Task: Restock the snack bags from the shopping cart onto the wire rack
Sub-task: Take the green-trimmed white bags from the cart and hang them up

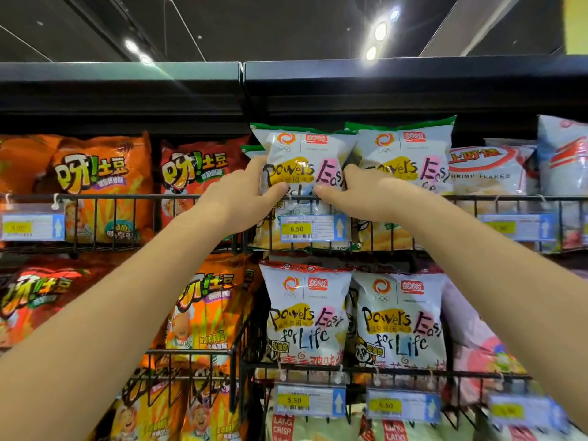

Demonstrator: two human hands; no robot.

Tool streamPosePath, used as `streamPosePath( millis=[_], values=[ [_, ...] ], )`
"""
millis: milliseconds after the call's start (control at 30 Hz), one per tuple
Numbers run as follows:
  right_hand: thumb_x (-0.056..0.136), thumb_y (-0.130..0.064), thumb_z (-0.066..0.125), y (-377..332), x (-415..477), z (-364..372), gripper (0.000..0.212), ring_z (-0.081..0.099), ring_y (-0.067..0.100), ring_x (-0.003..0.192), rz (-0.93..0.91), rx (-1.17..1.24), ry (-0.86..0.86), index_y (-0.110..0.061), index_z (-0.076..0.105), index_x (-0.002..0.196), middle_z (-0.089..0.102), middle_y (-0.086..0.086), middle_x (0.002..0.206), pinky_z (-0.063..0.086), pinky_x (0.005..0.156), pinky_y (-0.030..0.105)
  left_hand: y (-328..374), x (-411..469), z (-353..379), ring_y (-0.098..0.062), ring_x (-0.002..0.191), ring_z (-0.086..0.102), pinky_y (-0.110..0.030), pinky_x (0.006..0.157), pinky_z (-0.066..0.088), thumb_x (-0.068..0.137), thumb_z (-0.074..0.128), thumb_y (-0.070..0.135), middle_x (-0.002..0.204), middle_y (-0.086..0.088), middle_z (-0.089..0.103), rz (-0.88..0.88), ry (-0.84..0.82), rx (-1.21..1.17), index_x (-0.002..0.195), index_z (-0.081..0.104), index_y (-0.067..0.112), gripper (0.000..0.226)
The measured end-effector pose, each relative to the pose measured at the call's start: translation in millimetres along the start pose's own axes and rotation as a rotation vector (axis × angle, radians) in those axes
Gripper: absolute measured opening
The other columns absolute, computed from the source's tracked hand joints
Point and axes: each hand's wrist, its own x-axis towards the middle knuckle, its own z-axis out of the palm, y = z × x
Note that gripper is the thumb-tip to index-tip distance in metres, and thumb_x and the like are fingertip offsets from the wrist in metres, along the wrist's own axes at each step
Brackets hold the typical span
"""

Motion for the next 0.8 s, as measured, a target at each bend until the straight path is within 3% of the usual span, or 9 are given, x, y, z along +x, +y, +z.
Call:
streamPosePath(
  millis=[33,100,167,233,300,400,467,633,800],
  values=[
    [0.099,-0.068,0.043,2,-4,3,0.076,0.053,0.024,0.091,-0.004,0.022,0.037,-0.008,0.038,0.145,0.052,0.009,0.115,0.039,0.058,0.031,3,-5,-1,-0.032,0.109,0.065,-0.051,0.093,0.056,0.100,0.040,0.068,0.126,-0.009,0.065,-0.006,0.036,0.044,0.160,0.017,0.032,0.074],
    [0.097,-0.063,0.054,9,-17,9,0.069,0.056,0.023,0.091,-0.044,0.035,0.087,-0.010,0.040,0.139,0.055,0.006,0.114,0.047,0.061,0.034,11,-20,-2,-0.036,0.125,0.055,-0.050,0.099,0.051,0.101,0.045,0.061,0.141,-0.014,0.052,-0.007,0.129,0.185,0.160,0.024,0.026,0.072],
    [0.096,-0.059,0.058,18,-35,15,0.067,0.059,0.027,0.107,-0.111,0.002,0.145,-0.011,0.041,0.140,0.055,0.007,0.124,0.055,0.084,0.044,22,-38,-2,-0.037,0.128,0.049,-0.051,0.100,0.047,0.099,0.053,0.055,0.142,-0.017,0.048,0.042,0.214,0.284,0.156,0.035,0.019,0.069],
    [0.097,-0.055,0.058,28,-56,21,0.070,0.051,0.029,0.127,-0.175,-0.042,0.213,-0.013,0.037,0.149,0.046,0.010,0.143,0.049,0.102,0.045,34,-57,3,-0.040,0.129,0.048,-0.052,0.101,0.044,0.096,0.059,0.052,0.143,-0.019,0.048,0.128,0.240,0.288,0.150,0.045,0.015,0.067],
    [0.098,-0.054,0.057,38,-79,27,0.073,0.044,0.027,0.136,-0.190,-0.094,0.239,-0.016,0.033,0.155,0.038,0.007,0.153,0.045,0.109,0.042,49,-73,16,-0.043,0.131,0.047,-0.054,0.103,0.042,0.094,0.062,0.049,0.144,-0.022,0.049,0.238,0.220,0.255,0.147,0.051,0.013,0.065],
    [0.096,-0.055,0.059,62,-117,36,0.069,0.042,0.027,0.139,-0.151,-0.141,0.231,-0.021,0.038,0.153,0.040,0.005,0.152,0.042,0.112,0.044,78,-97,44,-0.041,0.138,0.041,-0.054,0.111,0.035,0.094,0.062,0.050,0.148,-0.018,0.047,0.343,0.150,0.177,0.148,0.051,0.019,0.063],
    [0.094,-0.055,0.061,83,-148,43,0.067,0.043,0.029,0.138,-0.088,-0.168,0.208,-0.022,0.043,0.150,0.042,0.007,0.150,0.042,0.111,0.045,95,-111,68,-0.041,0.138,0.043,-0.054,0.112,0.035,0.092,0.067,0.049,0.148,-0.017,0.047,0.413,0.116,0.135,0.147,0.052,0.020,0.064],
    [0.091,-0.050,0.069,132,-241,64,0.069,0.043,0.036,0.138,0.170,-0.277,0.090,-0.024,0.046,0.150,0.036,0.014,0.158,0.042,0.108,0.047,147,-143,138,-0.047,0.119,0.058,-0.058,0.098,0.049,0.074,0.088,0.039,0.129,-0.024,0.061,0.570,0.029,-0.019,0.126,0.069,0.012,0.063],
    [0.086,-0.049,0.075,160,-337,74,0.068,0.049,0.037,0.132,0.460,-0.359,-0.007,-0.022,0.053,0.144,0.043,0.016,0.152,0.044,0.104,0.046,217,-201,193,-0.044,0.124,0.053,-0.055,0.103,0.045,0.082,0.074,0.044,0.132,-0.020,0.056,0.753,-0.157,-0.209,0.131,0.063,0.017,0.057]
  ],
)
